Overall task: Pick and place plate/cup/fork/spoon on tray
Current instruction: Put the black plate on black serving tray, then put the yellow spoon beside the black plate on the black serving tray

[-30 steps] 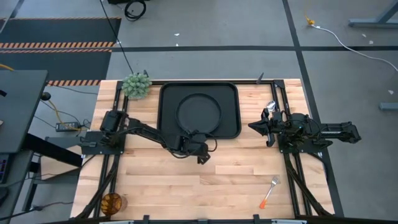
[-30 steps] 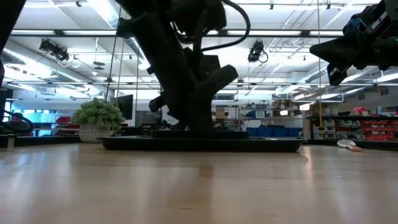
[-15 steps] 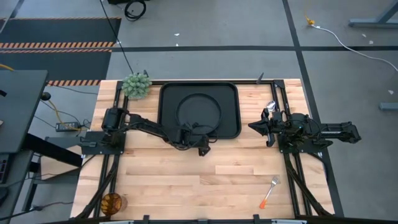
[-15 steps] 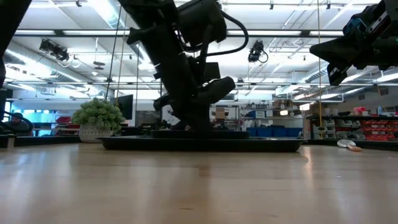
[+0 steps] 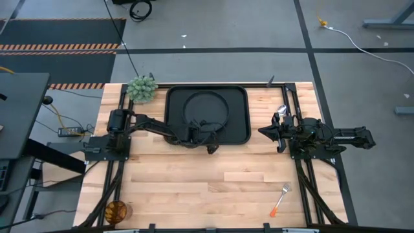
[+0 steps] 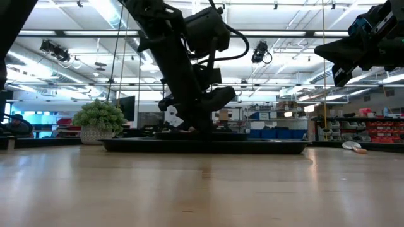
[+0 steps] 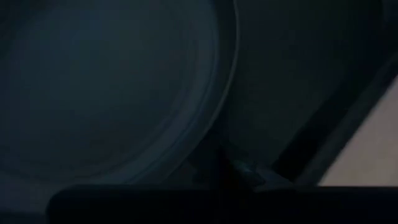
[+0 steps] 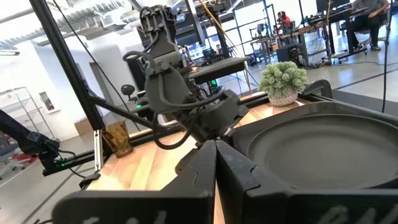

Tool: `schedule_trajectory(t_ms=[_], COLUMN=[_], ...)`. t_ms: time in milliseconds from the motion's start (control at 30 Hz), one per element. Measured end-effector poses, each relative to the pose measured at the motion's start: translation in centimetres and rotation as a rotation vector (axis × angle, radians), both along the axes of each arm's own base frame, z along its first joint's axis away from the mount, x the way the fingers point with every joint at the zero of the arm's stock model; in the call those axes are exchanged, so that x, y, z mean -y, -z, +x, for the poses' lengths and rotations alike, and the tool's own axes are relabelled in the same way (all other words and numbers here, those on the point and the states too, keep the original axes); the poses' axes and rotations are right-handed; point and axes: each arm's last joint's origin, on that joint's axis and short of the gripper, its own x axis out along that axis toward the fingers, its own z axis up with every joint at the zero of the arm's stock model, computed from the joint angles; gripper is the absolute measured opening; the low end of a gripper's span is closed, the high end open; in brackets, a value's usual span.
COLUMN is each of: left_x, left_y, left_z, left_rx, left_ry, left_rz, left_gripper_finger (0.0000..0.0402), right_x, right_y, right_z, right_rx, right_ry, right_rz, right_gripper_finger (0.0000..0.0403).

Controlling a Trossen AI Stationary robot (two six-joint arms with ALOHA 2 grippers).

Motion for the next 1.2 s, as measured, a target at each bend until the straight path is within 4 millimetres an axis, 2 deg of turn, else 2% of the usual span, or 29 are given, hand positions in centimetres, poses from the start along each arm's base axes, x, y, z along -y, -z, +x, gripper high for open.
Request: schedule_trajectory(t_ms=[100, 167, 400, 467, 533, 633, 767, 900, 1067, 1200], left_x=[0.2, 1.0, 7.4, 8.7, 9.2, 8.5, 6.5, 4.2, 0.9, -1.2], left_y=[-0.1, -0.2, -1.7, -2.4, -3.1, -4.3, -5.8, -6.1, -6.3, -6.8], left_z=[0.1, 0.3, 0.6, 0.2, -0.3, -1.0, -1.8, -2.4, -2.0, -1.2], left_rx=[0.008, 0.025, 0.138, 0.152, 0.148, 0.11, 0.054, -0.03, -0.022, 0.067], left_ry=[0.014, 0.056, 0.221, 0.224, 0.231, 0.235, 0.202, 0.139, 0.047, 0.011], left_rz=[0.007, 0.023, 0.167, 0.222, 0.236, 0.253, 0.273, 0.337, 0.343, 0.316], left_gripper_finger=[0.0021, 0.0021, 0.002, 0.002, 0.002, 0.0018, 0.0014, 0.0013, 0.0013, 0.0013], right_x=[0.0, 0.0, 0.0, 0.0, 0.0, 0.0, 0.0, 0.0, 0.0, 0.0], right_y=[0.0, 0.0, 0.0, 0.0, 0.0, 0.0, 0.0, 0.0, 0.0, 0.0], right_z=[0.0, 0.0, 0.0, 0.0, 0.0, 0.0, 0.0, 0.0, 0.0, 0.0], right_rx=[0.0, 0.0, 0.0, 0.0, 0.0, 0.0, 0.0, 0.0, 0.001, -0.001], right_ry=[0.0, 0.0, 0.0, 0.0, 0.0, 0.0, 0.0, 0.0, 0.0, 0.0], right_rz=[0.0, 0.0, 0.0, 0.0, 0.0, 0.0, 0.0, 0.0, 0.0, 0.0], right_gripper_finger=[0.0016, 0.0016, 0.0016, 0.0016, 0.0016, 0.0016, 0.0016, 0.0016, 0.0016, 0.0016])
